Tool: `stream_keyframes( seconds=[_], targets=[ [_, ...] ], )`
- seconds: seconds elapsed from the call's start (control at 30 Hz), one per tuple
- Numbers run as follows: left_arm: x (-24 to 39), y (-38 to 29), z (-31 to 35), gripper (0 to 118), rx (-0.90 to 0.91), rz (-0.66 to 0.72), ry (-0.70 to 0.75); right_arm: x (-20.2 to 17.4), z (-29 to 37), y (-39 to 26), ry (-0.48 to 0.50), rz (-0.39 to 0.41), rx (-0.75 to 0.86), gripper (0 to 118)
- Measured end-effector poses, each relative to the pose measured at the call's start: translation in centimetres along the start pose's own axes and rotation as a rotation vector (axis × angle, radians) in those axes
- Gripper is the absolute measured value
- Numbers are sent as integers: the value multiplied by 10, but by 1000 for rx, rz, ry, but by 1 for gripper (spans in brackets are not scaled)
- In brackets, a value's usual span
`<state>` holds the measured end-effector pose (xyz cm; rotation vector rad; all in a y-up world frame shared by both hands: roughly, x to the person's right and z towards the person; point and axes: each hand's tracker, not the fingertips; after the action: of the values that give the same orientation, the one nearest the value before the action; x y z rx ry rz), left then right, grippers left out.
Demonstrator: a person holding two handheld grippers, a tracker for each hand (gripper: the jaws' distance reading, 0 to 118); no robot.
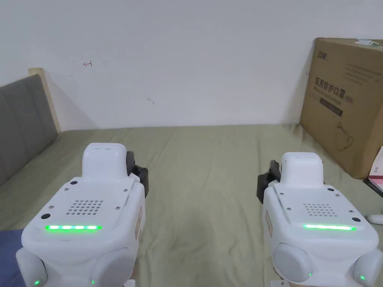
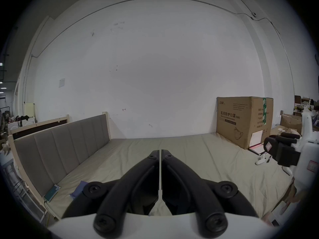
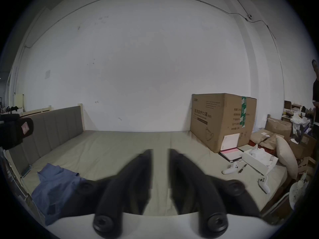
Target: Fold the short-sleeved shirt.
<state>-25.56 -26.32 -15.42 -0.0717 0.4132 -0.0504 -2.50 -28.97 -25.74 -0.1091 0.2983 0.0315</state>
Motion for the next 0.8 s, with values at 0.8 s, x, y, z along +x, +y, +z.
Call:
stream_keyframes(
  seconds=[0.8],
  targets=[
    [-48,1,13,0,-32,46,114,-37,-11,8,188,-17,-36,0]
  ],
)
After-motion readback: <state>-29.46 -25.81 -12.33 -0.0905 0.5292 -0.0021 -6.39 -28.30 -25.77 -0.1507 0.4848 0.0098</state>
